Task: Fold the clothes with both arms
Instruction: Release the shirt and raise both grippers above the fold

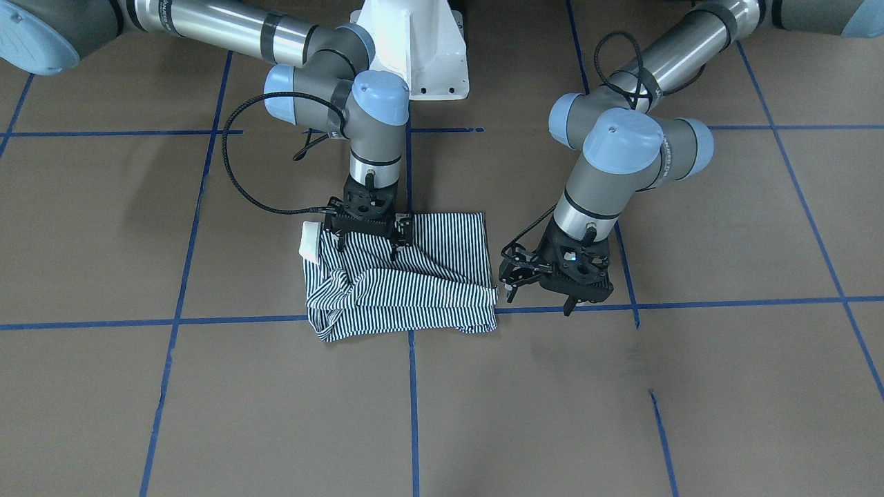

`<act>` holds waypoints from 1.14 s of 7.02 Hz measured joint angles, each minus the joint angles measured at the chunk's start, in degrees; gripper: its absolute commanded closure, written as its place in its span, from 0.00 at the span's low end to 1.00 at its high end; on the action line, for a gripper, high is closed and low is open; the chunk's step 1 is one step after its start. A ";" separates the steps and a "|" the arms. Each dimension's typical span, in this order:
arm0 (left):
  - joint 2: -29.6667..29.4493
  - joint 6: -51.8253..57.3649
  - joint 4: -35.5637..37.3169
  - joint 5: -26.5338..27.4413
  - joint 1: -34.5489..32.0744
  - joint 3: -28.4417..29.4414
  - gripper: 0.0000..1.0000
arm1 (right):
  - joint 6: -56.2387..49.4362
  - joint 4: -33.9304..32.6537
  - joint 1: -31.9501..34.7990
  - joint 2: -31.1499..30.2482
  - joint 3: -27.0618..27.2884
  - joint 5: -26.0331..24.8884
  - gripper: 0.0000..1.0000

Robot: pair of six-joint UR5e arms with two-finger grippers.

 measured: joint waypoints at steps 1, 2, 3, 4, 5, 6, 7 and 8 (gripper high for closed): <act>0.14 -0.29 0.00 0.00 -0.01 -0.27 0.00 | -0.76 0.10 1.20 0.59 -1.07 0.00 0.00; 0.33 -0.62 0.00 0.00 0.00 -0.62 0.00 | -1.19 0.29 2.20 1.68 -2.97 0.01 0.00; 0.45 -0.77 0.02 0.00 0.02 -0.97 0.00 | -1.23 0.47 2.75 2.72 -5.03 0.00 0.00; 0.49 -0.83 0.06 0.00 0.03 -1.18 0.00 | -1.29 0.55 3.25 3.43 -6.56 0.00 0.00; 0.52 -0.85 0.08 0.00 0.03 -1.36 0.00 | -1.73 0.62 4.25 3.93 -8.24 0.14 0.00; 0.53 -0.86 0.08 0.00 0.03 -1.43 0.00 | -2.77 1.60 5.96 4.76 -11.43 0.43 0.00; 0.53 -0.86 0.09 0.00 0.03 -1.45 0.00 | -4.14 4.10 8.17 6.08 -16.07 0.79 0.00; 0.53 -0.86 0.09 0.00 0.06 -1.45 0.00 | -5.95 6.25 10.75 7.39 -20.35 1.97 0.00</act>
